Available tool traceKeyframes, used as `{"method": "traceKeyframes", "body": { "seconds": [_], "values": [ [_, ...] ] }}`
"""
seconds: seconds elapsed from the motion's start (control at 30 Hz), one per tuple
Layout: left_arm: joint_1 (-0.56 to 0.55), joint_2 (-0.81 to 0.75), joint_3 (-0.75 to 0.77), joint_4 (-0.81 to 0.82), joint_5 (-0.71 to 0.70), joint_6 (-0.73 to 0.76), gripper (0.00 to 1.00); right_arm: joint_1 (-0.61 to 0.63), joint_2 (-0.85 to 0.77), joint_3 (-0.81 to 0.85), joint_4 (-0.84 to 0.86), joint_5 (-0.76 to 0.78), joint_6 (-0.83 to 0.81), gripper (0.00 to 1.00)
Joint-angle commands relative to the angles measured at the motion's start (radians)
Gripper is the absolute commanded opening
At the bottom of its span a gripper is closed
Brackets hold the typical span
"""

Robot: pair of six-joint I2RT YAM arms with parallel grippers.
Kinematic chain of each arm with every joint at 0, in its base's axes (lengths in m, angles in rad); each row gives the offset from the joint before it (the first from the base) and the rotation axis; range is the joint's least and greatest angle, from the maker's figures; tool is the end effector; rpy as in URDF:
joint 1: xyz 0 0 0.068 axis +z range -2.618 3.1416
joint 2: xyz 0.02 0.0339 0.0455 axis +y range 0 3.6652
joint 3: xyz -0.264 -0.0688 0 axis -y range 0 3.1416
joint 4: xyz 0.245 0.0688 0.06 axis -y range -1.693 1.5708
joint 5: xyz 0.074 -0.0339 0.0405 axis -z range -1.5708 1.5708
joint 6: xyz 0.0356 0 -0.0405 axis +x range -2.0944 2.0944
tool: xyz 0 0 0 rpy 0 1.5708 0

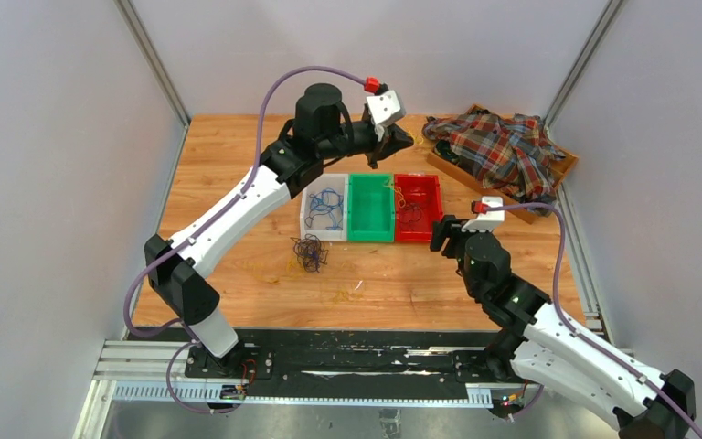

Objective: Untangle the cables

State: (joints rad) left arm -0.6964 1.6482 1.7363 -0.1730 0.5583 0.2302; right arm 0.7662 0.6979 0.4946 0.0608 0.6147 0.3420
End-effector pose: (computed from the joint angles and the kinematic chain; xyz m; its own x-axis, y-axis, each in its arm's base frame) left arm 0.2817 -0.2601 0.4492 0.1532 0.1242 -0.9804 0.9388 0.2914 0.1836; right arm 0.1380 0.1044 0.2778 -0.1484 0.2374 -0.9600 -0.1118 0.9605 0.2548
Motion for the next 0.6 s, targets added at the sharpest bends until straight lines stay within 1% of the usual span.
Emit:
{"method": "traceKeyframes", "body": {
  "seconds": [0.0,0.17,0.3,0.43,0.57],
  "values": [
    [-0.002,-0.011,-0.047,-0.003,-0.006,0.031,0.0,-0.016,-0.065,0.019,-0.108,-0.003,0.028,0.63],
    [0.0,0.009,-0.043,0.006,0.016,0.043,0.0,-0.015,-0.142,0.014,-0.193,0.017,0.019,0.62],
    [0.0,0.02,0.07,0.036,0.024,0.036,0.0,-0.015,-0.182,-0.002,-0.205,0.026,0.022,0.62],
    [0.0,0.049,0.207,0.011,0.032,0.033,0.0,-0.016,-0.166,-0.005,-0.202,0.013,0.027,0.62],
    [0.0,0.041,0.195,0.019,0.031,0.014,0.0,-0.016,-0.145,-0.002,-0.201,-0.003,0.033,0.61]
  ]
}}
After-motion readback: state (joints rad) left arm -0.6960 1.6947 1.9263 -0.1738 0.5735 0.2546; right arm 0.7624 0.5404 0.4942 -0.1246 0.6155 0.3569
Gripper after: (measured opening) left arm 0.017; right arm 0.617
